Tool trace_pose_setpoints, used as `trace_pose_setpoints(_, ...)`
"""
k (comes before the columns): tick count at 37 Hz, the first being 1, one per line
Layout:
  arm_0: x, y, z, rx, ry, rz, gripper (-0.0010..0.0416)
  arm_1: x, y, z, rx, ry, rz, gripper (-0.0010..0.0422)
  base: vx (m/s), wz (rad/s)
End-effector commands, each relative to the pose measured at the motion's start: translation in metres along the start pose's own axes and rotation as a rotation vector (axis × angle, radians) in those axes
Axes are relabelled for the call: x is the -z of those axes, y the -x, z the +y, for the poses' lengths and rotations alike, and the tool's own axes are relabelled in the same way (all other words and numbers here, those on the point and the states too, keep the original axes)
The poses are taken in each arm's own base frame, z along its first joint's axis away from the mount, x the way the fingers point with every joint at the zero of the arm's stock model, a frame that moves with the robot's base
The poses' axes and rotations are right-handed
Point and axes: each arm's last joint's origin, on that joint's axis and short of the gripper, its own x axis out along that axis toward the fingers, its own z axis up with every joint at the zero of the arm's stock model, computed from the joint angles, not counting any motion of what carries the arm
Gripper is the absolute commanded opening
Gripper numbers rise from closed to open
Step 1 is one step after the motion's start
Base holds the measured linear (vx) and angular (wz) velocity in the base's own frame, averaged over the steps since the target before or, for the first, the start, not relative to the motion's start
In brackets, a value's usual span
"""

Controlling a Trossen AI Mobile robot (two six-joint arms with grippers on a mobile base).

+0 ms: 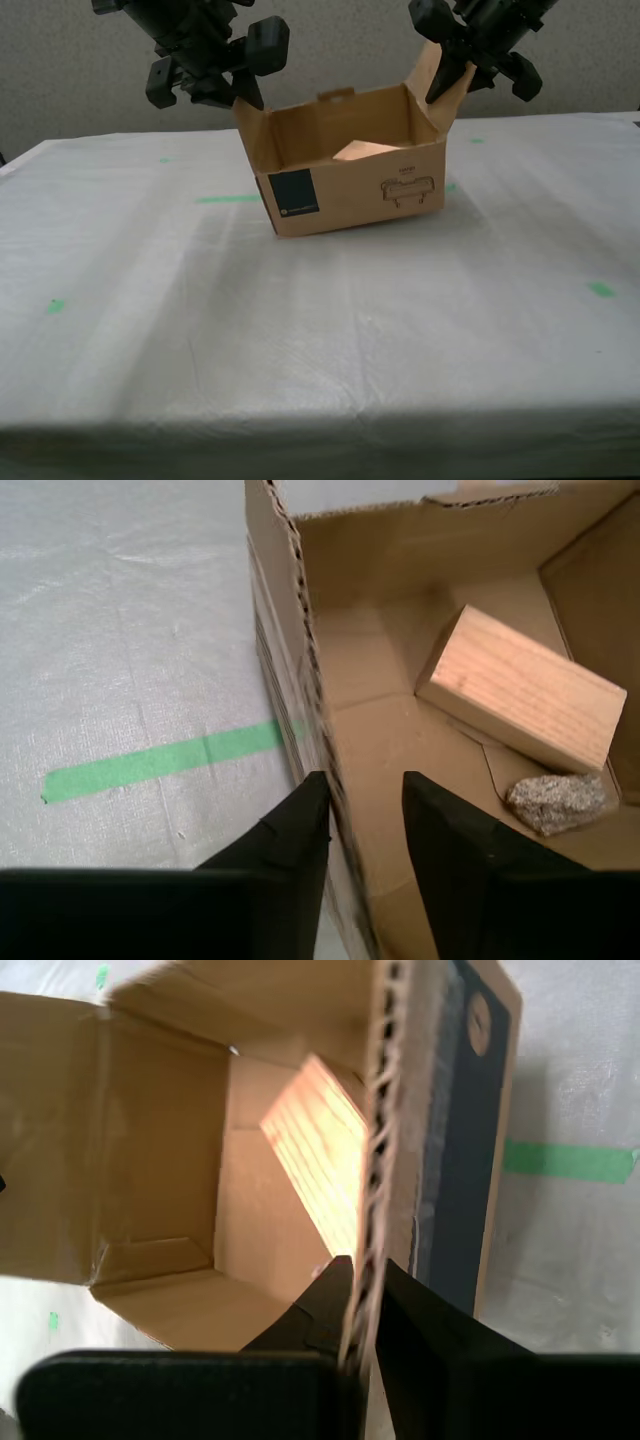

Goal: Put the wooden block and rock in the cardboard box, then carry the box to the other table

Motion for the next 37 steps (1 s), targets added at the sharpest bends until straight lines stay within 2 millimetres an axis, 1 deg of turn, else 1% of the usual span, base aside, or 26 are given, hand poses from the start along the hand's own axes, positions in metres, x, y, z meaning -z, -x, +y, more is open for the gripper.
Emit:
trace_pose_setpoints(1,-0.001,0.0008,0.0006,0.001,0.001,-0.008,0.0054,-0.0005,0.0001,-0.0006,0.007,-0.001,-0.002,0.0132,0.0,0.0)
trace_pose_setpoints(6,-0.0009,0.0007,0.0006,0.001,0.0,-0.007,0.0094,-0.0009,0.0001,0.0003,-0.027,-0.001,-0.013,0.0173,0.0,0.0)
trace_pose_setpoints(11,-0.0007,0.0007,0.0005,0.001,-0.001,-0.006,0.0144,-0.001,0.0001,0.001,-0.048,0.008,-0.019,0.0214,0.0,0.0)
trace_pose_setpoints(25,0.0,0.0007,0.0002,0.004,-0.004,0.001,0.0332,-0.001,0.0001,0.001,-0.05,0.02,-0.02,0.0322,0.0,0.0)
trace_pose_setpoints(31,0.0,0.0007,0.0002,0.004,-0.003,0.0,0.0396,-0.001,0.0001,0.001,-0.05,0.003,-0.019,0.0358,0.0,0.0)
trace_pose_setpoints(33,0.0001,0.0007,0.0001,0.007,-0.003,0.0,0.0405,-0.001,0.0001,0.001,-0.05,-0.004,-0.019,0.0368,0.0,0.0)
trace_pose_setpoints(37,0.0001,0.0007,0.0001,0.009,-0.003,0.0,0.0385,-0.001,0.0001,0.001,-0.051,-0.01,-0.018,0.0385,0.0,0.0)
